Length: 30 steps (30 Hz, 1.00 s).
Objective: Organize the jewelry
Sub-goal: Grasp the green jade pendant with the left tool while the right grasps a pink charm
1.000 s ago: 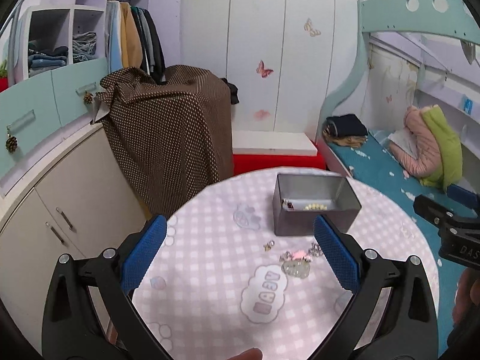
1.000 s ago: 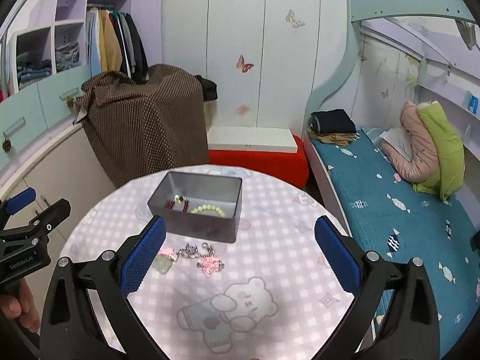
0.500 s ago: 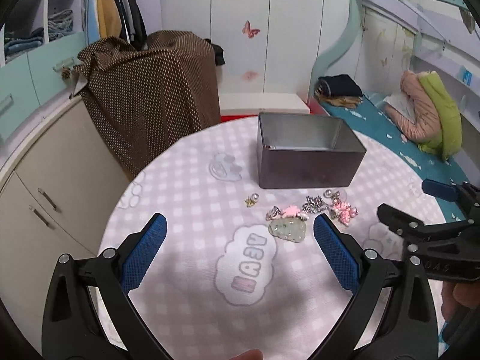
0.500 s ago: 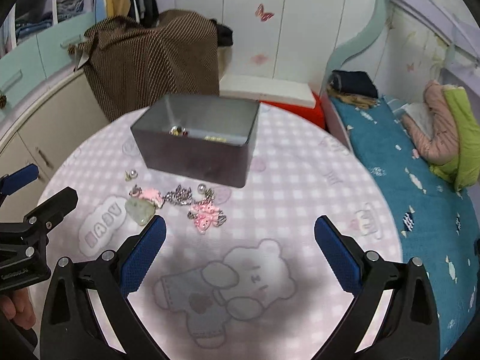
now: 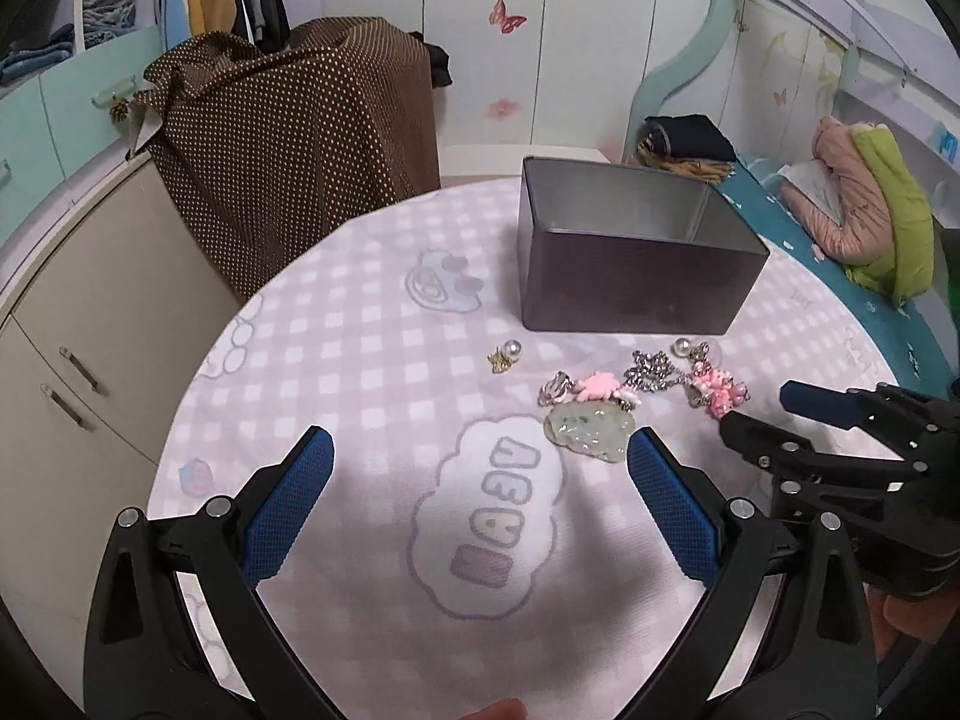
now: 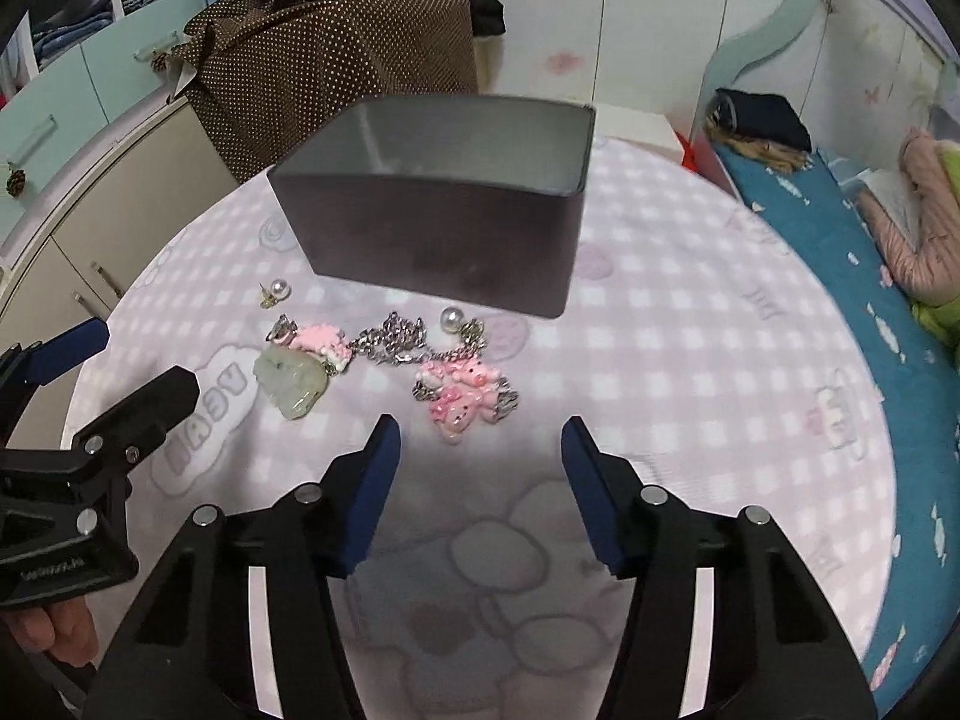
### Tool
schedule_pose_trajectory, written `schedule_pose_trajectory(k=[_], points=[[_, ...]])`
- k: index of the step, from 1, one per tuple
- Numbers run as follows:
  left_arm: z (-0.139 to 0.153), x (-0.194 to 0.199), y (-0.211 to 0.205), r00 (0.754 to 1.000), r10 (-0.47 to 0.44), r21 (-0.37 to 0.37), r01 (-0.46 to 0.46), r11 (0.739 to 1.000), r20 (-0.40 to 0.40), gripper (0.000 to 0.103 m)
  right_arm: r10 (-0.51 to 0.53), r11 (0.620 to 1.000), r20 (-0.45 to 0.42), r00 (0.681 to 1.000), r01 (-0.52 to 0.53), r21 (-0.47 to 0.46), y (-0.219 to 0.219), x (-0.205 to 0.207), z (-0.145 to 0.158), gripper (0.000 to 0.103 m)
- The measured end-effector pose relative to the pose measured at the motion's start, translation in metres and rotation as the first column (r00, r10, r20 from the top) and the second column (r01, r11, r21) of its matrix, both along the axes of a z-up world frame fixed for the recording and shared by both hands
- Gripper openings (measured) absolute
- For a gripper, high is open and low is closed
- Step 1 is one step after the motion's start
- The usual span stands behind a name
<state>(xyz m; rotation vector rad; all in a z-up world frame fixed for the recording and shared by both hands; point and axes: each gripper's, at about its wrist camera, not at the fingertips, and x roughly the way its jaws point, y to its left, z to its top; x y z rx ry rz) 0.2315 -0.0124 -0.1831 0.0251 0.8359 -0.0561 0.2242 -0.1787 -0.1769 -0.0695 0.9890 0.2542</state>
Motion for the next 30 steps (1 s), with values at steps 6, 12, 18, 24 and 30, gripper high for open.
schedule_pose_trajectory(k=[6,12,18,24,30], points=[[-0.006,0.005,-0.002,1.0,-0.006,0.0,0.006,1.0,-0.016,0.098,-0.008,1.0,0.016,1.0,0.008,0.016,0.003,0.006,-0.005,0.048],[-0.013,0.014,-0.003,0.999,-0.008,-0.007,0.008,1.0,-0.04,0.098,0.018,0.999,0.052,0.998,-0.016,-0.032,0.007,0.01,-0.007,0.023],[-0.023,0.024,-0.007,0.997,-0.021,-0.029,0.019,0.999,-0.072,0.098,0.028,1.0,0.071,0.997,-0.028,0.002,-0.005,0.002,-0.002,0.012],[-0.033,0.039,-0.018,0.995,-0.038,-0.017,0.036,0.999,-0.091,0.098,0.022,1.0,0.04,0.999,-0.022,0.011,-0.012,0.001,-0.005,0.011],[-0.041,0.049,-0.028,0.992,-0.058,0.012,0.06,0.998,-0.113,0.098,0.04,0.999,0.033,0.999,-0.041,0.018,-0.012,0.001,-0.006,0.017]])
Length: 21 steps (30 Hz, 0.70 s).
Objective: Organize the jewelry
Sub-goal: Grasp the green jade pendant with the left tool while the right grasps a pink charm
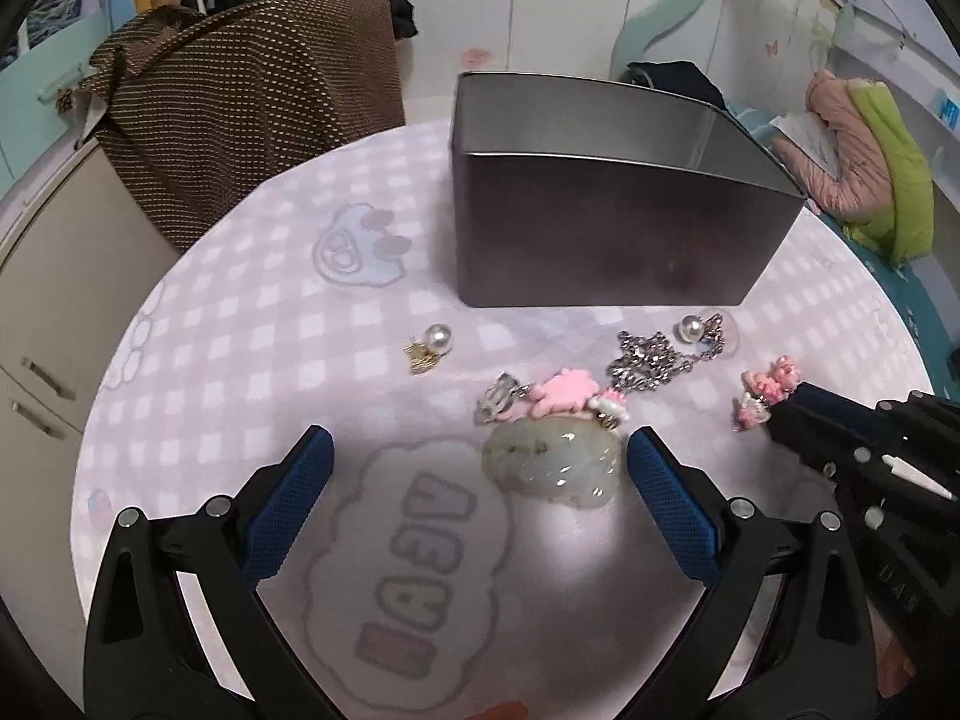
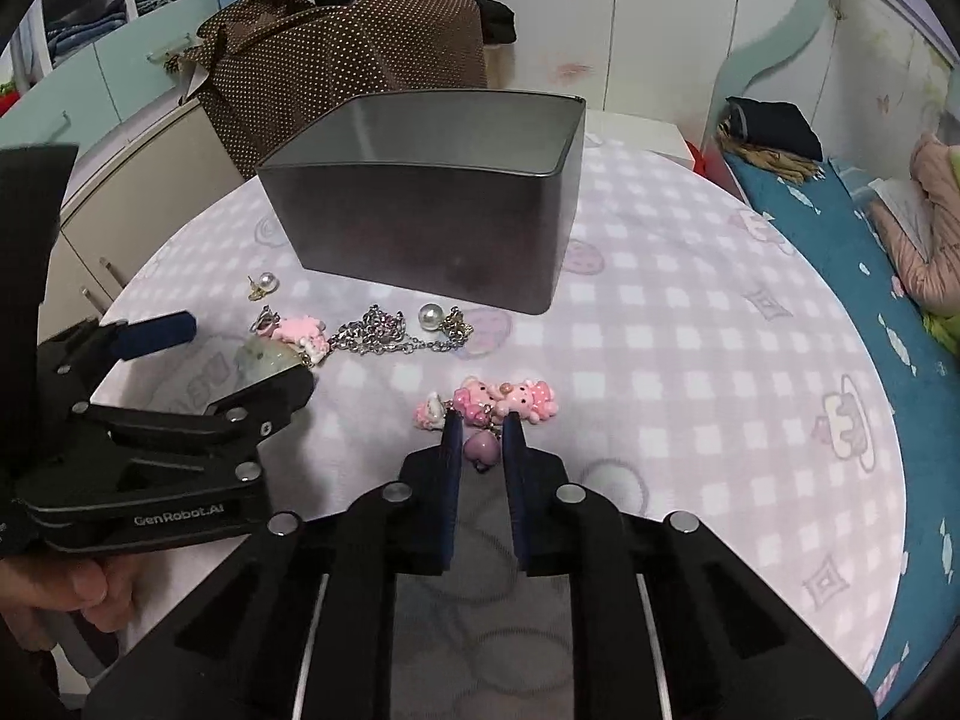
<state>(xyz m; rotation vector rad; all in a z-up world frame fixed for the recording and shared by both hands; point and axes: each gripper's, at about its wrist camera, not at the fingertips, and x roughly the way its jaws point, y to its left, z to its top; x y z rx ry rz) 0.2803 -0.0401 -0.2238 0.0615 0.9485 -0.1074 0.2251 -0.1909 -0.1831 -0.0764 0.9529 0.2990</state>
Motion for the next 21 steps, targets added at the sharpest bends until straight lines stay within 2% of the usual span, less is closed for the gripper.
schedule_pose_trajectory(k=[3,5,6,8,10,11,16,21], points=[[0.0,0.003,-0.002,1.0,-0.016,-0.004,0.016,1.0,0.003,0.093,0.01,1.0,0.004,1.0,-0.01,0.002,0.0,-0.001,0.0,0.021],[0.002,-0.001,-0.004,0.999,-0.041,-0.005,0.041,0.999,0.02,0.073,0.018,1.0,0.007,1.0,-0.018,0.0,0.001,-0.002,0.0,0.023],[0.004,-0.002,-0.006,0.998,-0.055,-0.006,0.055,0.998,0.023,0.068,0.027,1.0,0.011,1.0,-0.026,-0.011,0.003,-0.002,-0.001,0.023],[0.005,-0.005,-0.01,0.997,-0.074,-0.011,0.075,0.997,0.025,0.052,0.049,0.998,0.017,0.999,-0.048,-0.042,0.007,-0.004,-0.001,0.023],[0.007,-0.009,-0.01,0.997,-0.08,-0.03,0.081,0.996,0.023,0.043,0.068,0.995,0.017,0.998,-0.066,-0.069,0.01,-0.006,-0.001,0.014],[0.008,-0.009,-0.007,0.996,-0.082,-0.055,0.083,0.995,0.018,0.043,0.071,0.995,0.014,0.997,-0.07,-0.065,0.009,-0.006,-0.001,0.011],[0.011,-0.019,0.011,0.997,-0.079,-0.146,0.078,0.986,-0.001,0.043,0.053,0.999,-0.002,0.999,-0.053,0.008,-0.005,-0.012,0.0,0.011],[0.013,-0.03,0.021,0.998,-0.066,-0.168,0.064,0.984,-0.008,0.042,0.016,0.996,-0.017,1.0,-0.014,0.092,-0.025,-0.013,0.005,0.011]])
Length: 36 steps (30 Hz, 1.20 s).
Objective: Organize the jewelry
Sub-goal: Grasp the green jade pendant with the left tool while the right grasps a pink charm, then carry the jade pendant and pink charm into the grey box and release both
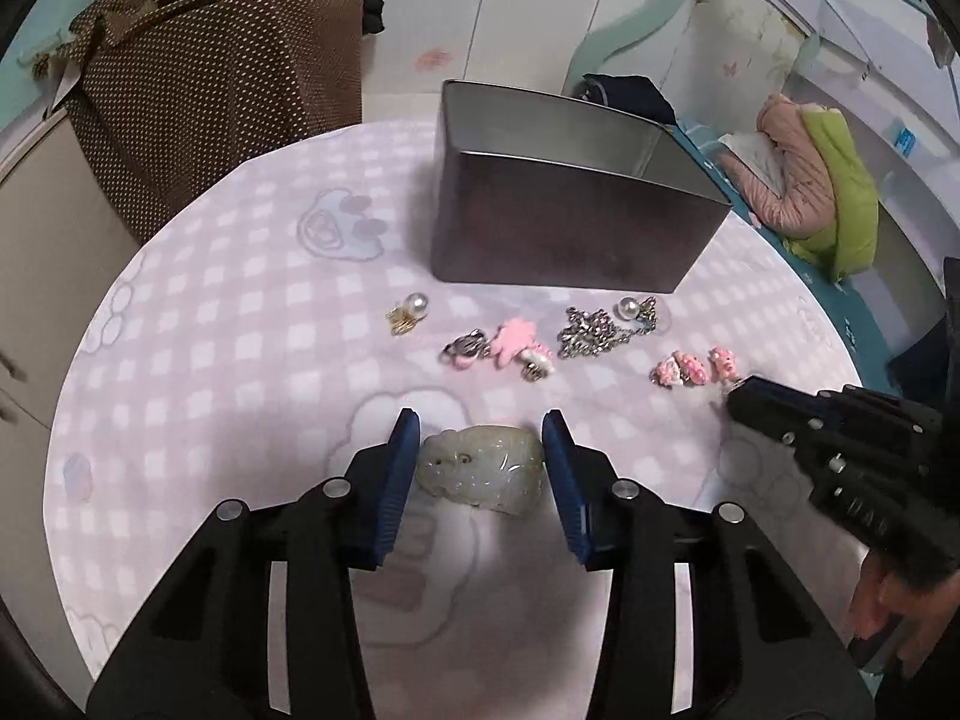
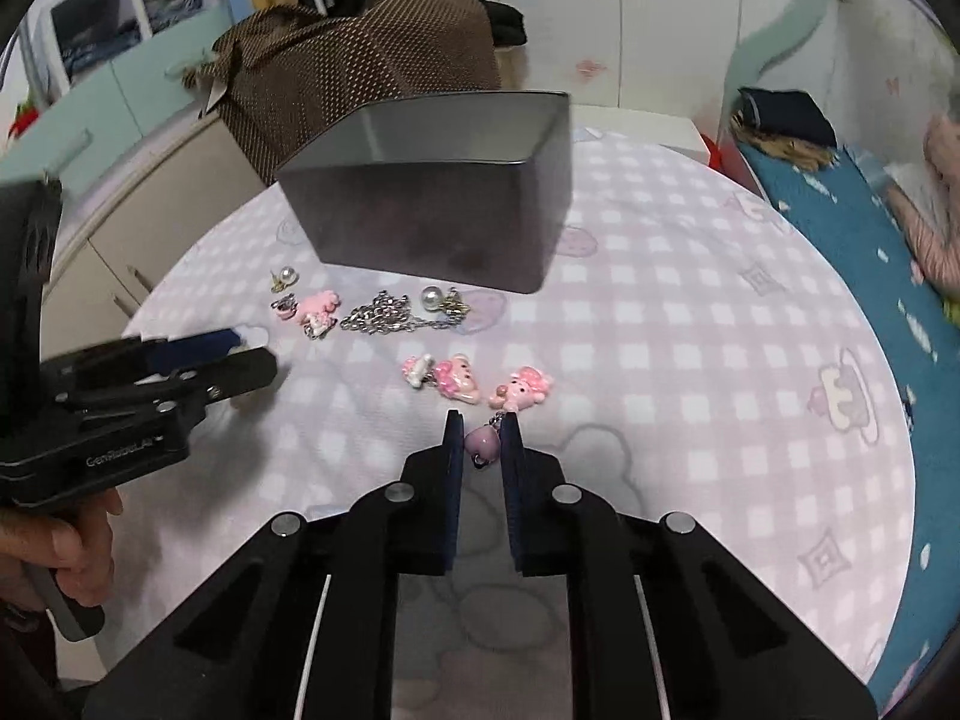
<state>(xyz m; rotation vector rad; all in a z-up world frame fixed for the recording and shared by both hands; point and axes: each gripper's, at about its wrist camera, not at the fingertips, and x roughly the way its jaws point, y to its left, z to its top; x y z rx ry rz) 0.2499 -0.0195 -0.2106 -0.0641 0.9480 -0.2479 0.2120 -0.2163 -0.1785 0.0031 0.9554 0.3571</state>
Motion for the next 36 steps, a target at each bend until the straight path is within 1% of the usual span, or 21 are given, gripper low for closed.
schedule_pose_trajectory(k=[3,6,12,20,23,29,33,36], points=[[0.004,-0.003,0.004,1.0,0.008,-0.004,-0.008,1.0,0.006,0.042,-0.013,0.999,-0.004,1.0,0.013,0.04,-0.007,0.0,0.005,0.011],[0.01,-0.008,0.006,1.0,0.007,0.0,-0.007,1.0,0.022,0.042,-0.014,0.998,0.005,1.0,0.014,0.056,-0.01,-0.002,0.012,0.011],[0.034,-0.012,0.005,0.996,0.002,0.012,-0.003,1.0,0.086,0.042,-0.009,0.996,0.028,1.0,0.006,0.092,-0.013,-0.002,0.031,0.011],[0.067,-0.005,0.005,0.987,-0.002,0.026,-0.002,1.0,0.163,0.042,0.034,0.996,0.105,0.994,-0.042,0.08,0.0,0.002,0.07,0.011],[0.084,-0.001,0.003,0.98,-0.002,0.031,-0.005,1.0,0.201,0.042,0.048,0.995,0.15,0.988,-0.06,0.075,0.008,0.006,0.088,0.011],[0.125,0.013,0.002,0.957,0.003,0.036,-0.014,0.999,0.292,0.042,0.066,0.994,0.252,0.965,-0.087,0.073,0.024,0.023,0.13,0.011],[0.149,0.025,0.001,0.941,0.008,0.022,-0.017,1.0,0.338,0.042,0.068,0.992,0.291,0.954,-0.094,0.078,0.028,0.042,0.149,0.011],[0.163,0.037,0.0,0.933,0.01,0.011,-0.015,1.0,0.359,0.042,0.063,0.993,0.296,0.953,-0.09,0.079,0.031,0.056,0.154,0.011]])
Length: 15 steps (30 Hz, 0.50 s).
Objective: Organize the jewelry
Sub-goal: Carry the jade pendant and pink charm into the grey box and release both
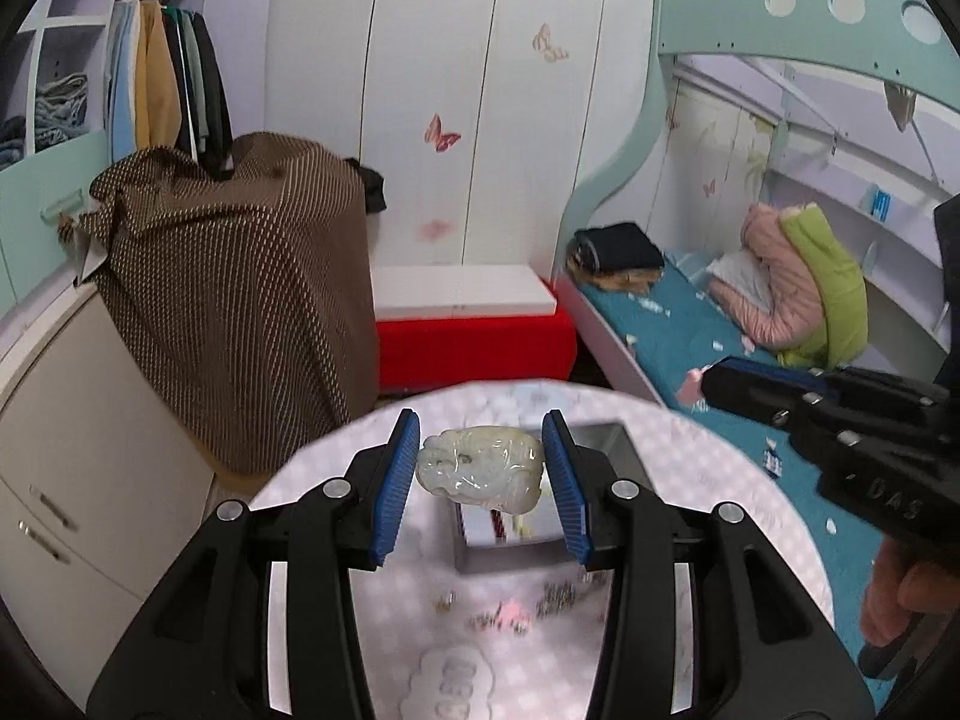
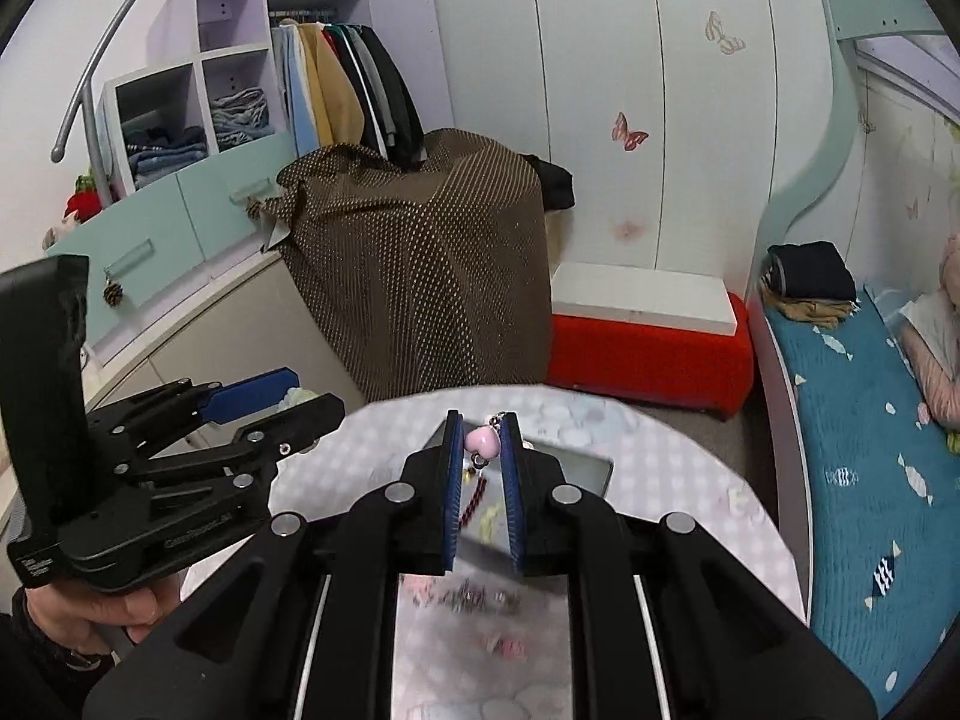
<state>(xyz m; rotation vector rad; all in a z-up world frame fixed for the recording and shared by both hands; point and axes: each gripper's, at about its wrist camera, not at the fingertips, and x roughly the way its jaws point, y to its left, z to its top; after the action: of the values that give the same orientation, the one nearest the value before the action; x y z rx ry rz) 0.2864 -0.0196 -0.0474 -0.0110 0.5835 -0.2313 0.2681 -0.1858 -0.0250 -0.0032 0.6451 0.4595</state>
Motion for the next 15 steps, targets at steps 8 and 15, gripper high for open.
schedule_pose_trajectory(k=[8,15], points=[[0.005,0.035,-0.008,1.0,-0.017,-0.024,0.017,1.0,-0.016,0.043,-0.016,1.0,-0.045,0.999,0.015,-0.005,0.004,0.03,-0.011,0.011],[-0.023,0.059,-0.022,0.996,-0.034,-0.013,0.033,0.999,-0.083,0.042,-0.041,0.999,-0.101,0.994,0.038,-0.027,0.006,0.042,-0.034,0.011]])
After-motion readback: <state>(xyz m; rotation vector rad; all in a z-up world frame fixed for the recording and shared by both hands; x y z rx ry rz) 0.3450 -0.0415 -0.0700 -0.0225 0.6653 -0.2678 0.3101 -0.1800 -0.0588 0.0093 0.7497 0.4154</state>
